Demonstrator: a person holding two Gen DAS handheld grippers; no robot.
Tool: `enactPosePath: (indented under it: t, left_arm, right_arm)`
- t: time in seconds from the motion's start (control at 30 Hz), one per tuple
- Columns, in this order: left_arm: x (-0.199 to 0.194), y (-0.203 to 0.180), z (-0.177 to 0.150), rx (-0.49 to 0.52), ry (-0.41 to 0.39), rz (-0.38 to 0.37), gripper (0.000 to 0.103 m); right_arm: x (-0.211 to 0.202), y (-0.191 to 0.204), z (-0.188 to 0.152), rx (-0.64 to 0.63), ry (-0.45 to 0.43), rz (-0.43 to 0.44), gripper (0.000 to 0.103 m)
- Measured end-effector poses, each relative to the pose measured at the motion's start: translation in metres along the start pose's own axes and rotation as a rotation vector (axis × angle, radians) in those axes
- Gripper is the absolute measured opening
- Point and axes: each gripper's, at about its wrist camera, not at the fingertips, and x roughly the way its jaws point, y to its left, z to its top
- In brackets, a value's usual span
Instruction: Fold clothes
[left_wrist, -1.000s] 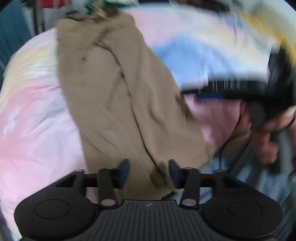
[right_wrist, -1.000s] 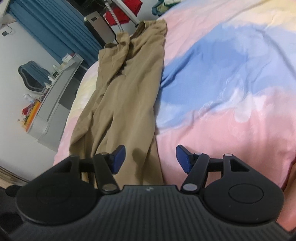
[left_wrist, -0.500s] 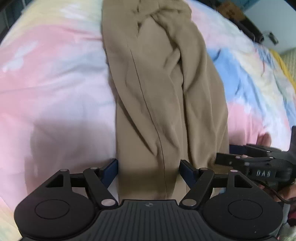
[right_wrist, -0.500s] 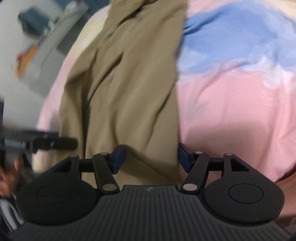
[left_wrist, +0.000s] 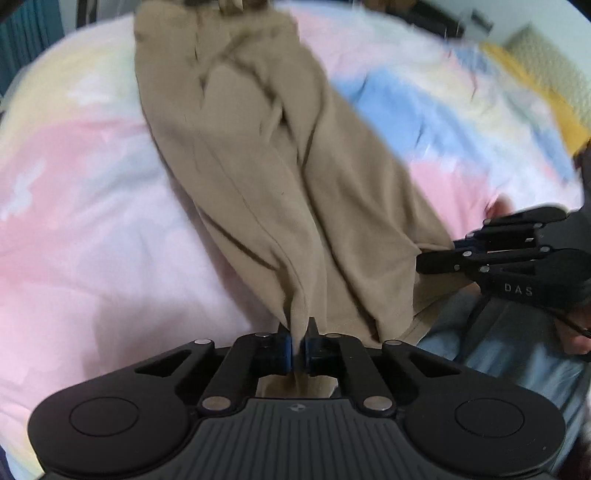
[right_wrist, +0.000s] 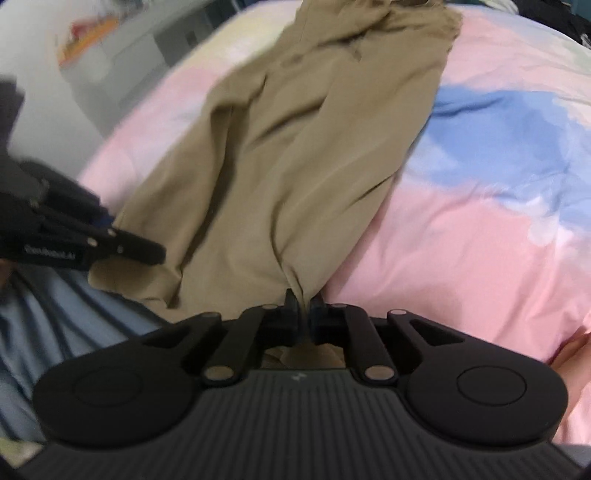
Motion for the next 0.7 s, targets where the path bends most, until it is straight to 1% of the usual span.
enactPosePath:
  t: [0.17, 0.2, 0.3, 0.37, 0.43, 0.5, 0.57, 0.63, 0.7]
  left_arm:
    - [-0.068, -0.022, 0.022, -0.034, -0.202, -0.033, 0.005]
    - [-0.077, -0.031, 0.027, -0.04, -0.238, -0.036, 0.005]
    - [-0.112, -0.047, 0.033, -0.041, -0.327, -0.056, 0.005]
    - [-0.132, -0.058, 0.027, -0.036, -0.359, -0.067, 0.005]
    - [-0.144, -0.069, 0.015, -0.03, -0.374, -0.085, 0.004]
    - [-0.146, -0.076, -0.005, -0.025, -0.355, -0.098, 0.004]
    - [-0.143, -0.083, -0.029, -0.025, -0.328, -0.106, 0.004]
    - [-0.121, -0.087, -0.055, -0.035, -0.287, -0.121, 0.005]
    - [-0.112, -0.083, -0.064, -0.034, -0.277, -0.12, 0.005]
  right_arm:
    - [-0.066, -0.013, 0.034, 0.054, -0.18, 0.035, 0.008]
    - [-0.081, -0.014, 0.041, 0.057, -0.216, 0.039, 0.008]
    - [-0.121, -0.012, 0.053, 0.054, -0.315, 0.045, 0.008]
    - [-0.145, -0.011, 0.055, 0.05, -0.373, 0.049, 0.008]
    - [-0.161, -0.008, 0.045, 0.035, -0.416, 0.059, 0.008]
    - [-0.169, -0.007, 0.027, 0.004, -0.436, 0.061, 0.008]
    - [-0.167, -0.008, -0.001, 0.001, -0.413, 0.074, 0.008]
    - [-0.16, -0.012, -0.03, 0.015, -0.379, 0.102, 0.008]
    - [-0.155, -0.015, -0.053, 0.039, -0.344, 0.129, 0.008]
